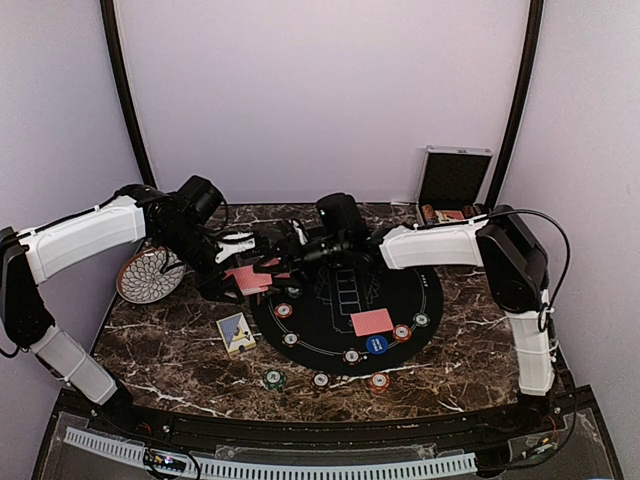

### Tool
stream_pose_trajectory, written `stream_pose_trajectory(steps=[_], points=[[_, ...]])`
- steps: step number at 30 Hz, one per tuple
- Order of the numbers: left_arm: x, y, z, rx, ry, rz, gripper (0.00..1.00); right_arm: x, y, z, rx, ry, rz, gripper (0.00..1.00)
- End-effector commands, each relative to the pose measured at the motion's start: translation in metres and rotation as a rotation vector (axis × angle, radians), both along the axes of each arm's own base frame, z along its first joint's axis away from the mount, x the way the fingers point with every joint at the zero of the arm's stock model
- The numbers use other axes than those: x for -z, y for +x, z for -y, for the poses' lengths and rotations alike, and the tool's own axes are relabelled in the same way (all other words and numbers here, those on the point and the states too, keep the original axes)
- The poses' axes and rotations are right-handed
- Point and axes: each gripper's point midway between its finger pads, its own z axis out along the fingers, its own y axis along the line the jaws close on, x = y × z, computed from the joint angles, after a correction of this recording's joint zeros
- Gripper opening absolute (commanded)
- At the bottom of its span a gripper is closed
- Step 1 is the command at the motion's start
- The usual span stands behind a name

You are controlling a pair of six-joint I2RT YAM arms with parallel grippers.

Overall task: Distribute texas hold em gaming equipment
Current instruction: Pick up the poker card from the face-down deck piles.

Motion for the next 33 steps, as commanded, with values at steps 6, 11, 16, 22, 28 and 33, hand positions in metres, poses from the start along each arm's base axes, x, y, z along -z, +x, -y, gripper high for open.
stream_pose_trajectory(steps=[6, 11, 16, 22, 28, 33], points=[[-0.011, -0.004, -0.001, 0.005, -0.028, 0.022, 0.00, -0.026, -0.004, 0.014, -0.010, 0.014, 0.038, 0.47], [-0.011, -0.004, -0.001, 0.005, -0.026, 0.022, 0.00, -0.035, -0.005, 0.018, -0.010, 0.019, 0.051, 0.42], [-0.010, -0.004, -0.001, 0.006, -0.026, 0.023, 0.00, -0.039, -0.008, 0.018, -0.016, 0.032, 0.044, 0.33], [-0.011, -0.004, -0.001, 0.005, -0.026, 0.023, 0.00, -0.036, -0.013, 0.016, -0.030, 0.048, 0.012, 0.30], [-0.011, -0.003, 0.000, 0.006, -0.026, 0.022, 0.00, -0.033, -0.017, 0.014, -0.044, 0.069, -0.023, 0.23], [-0.010, -0.003, -0.002, 0.005, -0.017, 0.024, 0.00, -0.038, -0.017, 0.013, -0.050, 0.089, -0.032, 0.11]])
